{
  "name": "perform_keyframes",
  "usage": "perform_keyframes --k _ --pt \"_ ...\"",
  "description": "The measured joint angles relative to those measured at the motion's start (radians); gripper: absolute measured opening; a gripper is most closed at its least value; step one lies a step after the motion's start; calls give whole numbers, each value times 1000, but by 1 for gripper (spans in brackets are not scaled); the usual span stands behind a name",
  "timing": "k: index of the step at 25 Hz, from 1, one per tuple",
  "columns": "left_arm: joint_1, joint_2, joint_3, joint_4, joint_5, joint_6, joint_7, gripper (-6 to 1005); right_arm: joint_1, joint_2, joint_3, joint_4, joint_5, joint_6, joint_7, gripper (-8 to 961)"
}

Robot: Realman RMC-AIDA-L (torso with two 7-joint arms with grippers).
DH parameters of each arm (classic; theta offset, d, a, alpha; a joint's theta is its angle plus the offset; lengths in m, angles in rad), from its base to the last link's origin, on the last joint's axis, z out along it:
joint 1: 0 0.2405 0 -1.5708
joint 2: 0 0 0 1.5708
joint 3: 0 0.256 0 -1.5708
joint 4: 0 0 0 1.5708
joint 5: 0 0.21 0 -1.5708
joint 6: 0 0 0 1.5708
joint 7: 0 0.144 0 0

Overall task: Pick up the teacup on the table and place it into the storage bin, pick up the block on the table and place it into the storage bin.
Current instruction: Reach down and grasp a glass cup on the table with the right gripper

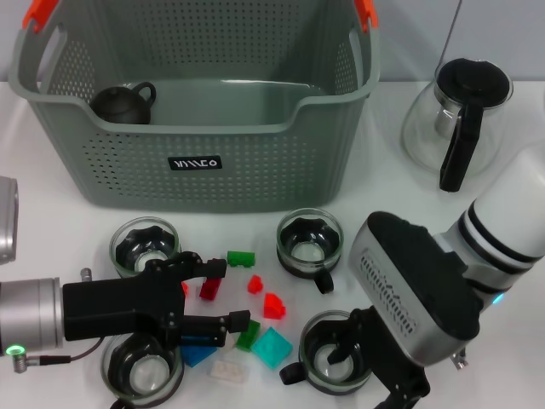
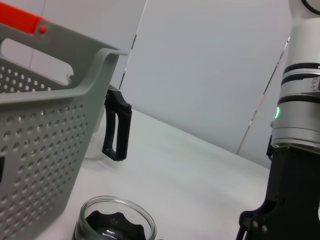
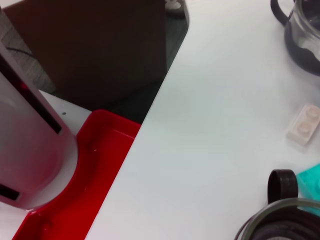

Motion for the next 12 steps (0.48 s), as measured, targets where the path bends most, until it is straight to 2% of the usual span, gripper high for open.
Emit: perform_keyframes --k 7,12 --pt "6 -2 0 0 -1 -3 1 934 8 1 -75 -7 -6 47 74 822" --pt "8 -2 -1 0 -2 -4 5 934 -1 -3 -106 -44 -9 63 111 659"
